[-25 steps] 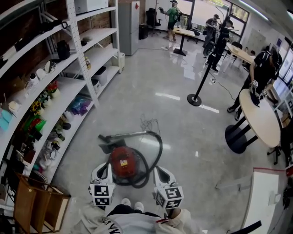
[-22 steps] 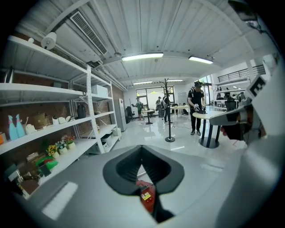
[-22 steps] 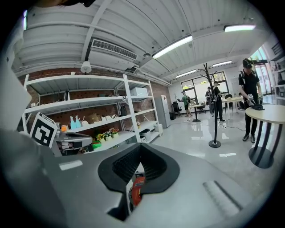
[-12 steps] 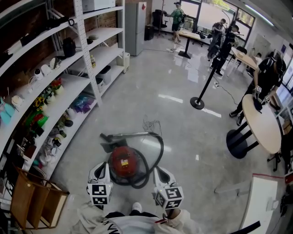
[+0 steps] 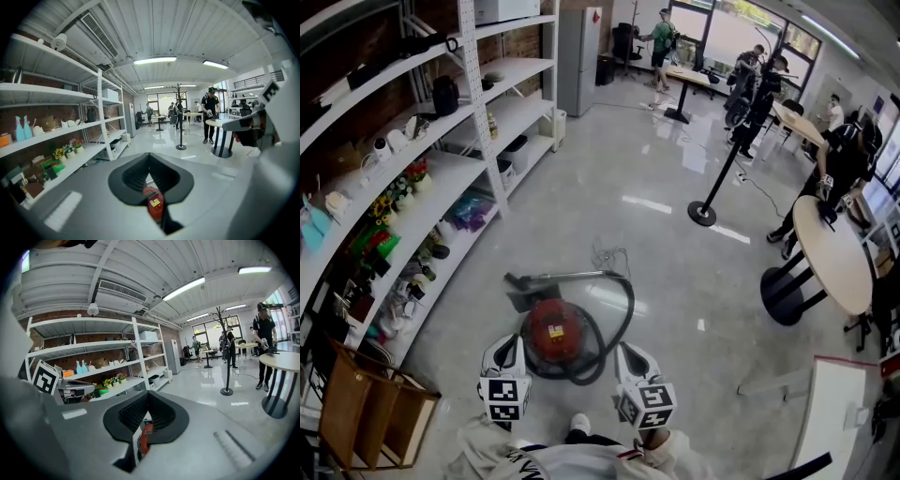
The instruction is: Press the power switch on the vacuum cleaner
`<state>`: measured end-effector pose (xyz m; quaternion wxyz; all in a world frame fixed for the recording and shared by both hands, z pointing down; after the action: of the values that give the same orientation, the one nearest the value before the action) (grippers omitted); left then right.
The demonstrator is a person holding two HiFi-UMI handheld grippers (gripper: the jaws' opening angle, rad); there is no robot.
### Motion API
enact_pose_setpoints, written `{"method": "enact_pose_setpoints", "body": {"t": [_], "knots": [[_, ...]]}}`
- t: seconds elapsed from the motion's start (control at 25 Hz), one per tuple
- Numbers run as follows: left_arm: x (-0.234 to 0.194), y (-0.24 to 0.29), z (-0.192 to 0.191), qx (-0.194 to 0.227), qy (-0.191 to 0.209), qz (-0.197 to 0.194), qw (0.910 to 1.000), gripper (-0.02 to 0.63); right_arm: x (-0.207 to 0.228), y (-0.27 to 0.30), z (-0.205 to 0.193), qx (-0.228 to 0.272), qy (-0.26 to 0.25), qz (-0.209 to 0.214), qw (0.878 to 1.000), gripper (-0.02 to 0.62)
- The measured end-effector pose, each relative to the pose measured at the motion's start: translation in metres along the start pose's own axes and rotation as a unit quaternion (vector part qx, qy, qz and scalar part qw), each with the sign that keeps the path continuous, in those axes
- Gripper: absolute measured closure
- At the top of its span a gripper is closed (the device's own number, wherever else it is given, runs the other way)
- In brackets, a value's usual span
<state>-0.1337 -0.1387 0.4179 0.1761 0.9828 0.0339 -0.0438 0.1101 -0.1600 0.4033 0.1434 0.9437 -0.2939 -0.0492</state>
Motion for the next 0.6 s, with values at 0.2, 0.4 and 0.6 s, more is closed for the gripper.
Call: {"method": "enact_pose_setpoints", "body": {"t": [0.2,0.4,0.6], "knots": [[-0.005,-0.013,-0.002,0.001,0.002,-0.006,1.0000,0.606,-0.011,-0.009,0.000,0.000,0.001,-0.009,1.000,0.594],[-0.010,-0.030,-0.003,0.003,0.002,-0.015,0.9999,0.606,-0.024,-0.022,0.000,0.002,-0.001,-0.020,1.000,0.595],[-0.013,-0.051,-0.011,0.003,0.000,-0.028,0.9996,0.606,-0.043,-0.036,-0.003,0.002,0.000,-0.031,1.000,0.595]]}}
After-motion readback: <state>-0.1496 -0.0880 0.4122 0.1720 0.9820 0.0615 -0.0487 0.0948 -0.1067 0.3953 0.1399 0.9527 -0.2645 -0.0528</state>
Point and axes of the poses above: the fingertips, and each gripper's own axes: y forward along the fingers, x to its right, z out of its top, the point moved 3 cm from there along -y, backward along the fingers, and after that the axes turned 13 degrees about -y, right-handed, at the moved point
